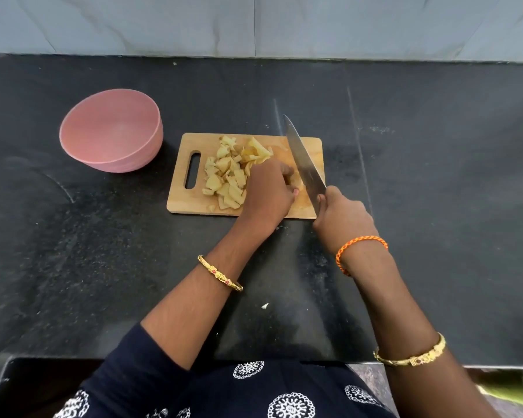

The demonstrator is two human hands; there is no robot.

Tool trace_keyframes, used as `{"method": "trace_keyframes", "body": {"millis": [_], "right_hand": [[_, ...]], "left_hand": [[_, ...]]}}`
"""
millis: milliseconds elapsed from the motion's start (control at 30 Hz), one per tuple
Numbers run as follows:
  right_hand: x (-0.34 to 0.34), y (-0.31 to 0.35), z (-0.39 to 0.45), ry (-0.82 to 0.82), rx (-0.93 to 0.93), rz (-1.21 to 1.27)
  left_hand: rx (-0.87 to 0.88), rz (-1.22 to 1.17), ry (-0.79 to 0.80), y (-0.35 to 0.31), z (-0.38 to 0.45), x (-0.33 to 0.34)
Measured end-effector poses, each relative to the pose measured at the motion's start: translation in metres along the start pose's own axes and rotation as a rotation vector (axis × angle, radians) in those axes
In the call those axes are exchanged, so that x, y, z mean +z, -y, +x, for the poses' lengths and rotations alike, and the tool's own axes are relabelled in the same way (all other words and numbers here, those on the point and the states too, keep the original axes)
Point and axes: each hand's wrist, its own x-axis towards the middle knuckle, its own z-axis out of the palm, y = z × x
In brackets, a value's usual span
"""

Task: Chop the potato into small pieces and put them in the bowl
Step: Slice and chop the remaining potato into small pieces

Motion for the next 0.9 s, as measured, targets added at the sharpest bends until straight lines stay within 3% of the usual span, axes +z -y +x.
{"method": "trace_keyframes", "body": {"millis": [267,767,900], "right_hand": [[-0.015,-0.011,0.003,-0.035,-0.016,0.140],[0.008,-0.015,-0.022,0.075,0.028,-0.005],[-0.007,-0.020,-0.029,-0.055,-0.005,0.102]], "left_hand": [[-0.002,0.012,0.009,-0.002,0.001,0.000],[0.008,-0.010,-0.014,0.000,-0.001,-0.001],[-0.005,0.000,0.007,-0.002,0.000,-0.003]]}}
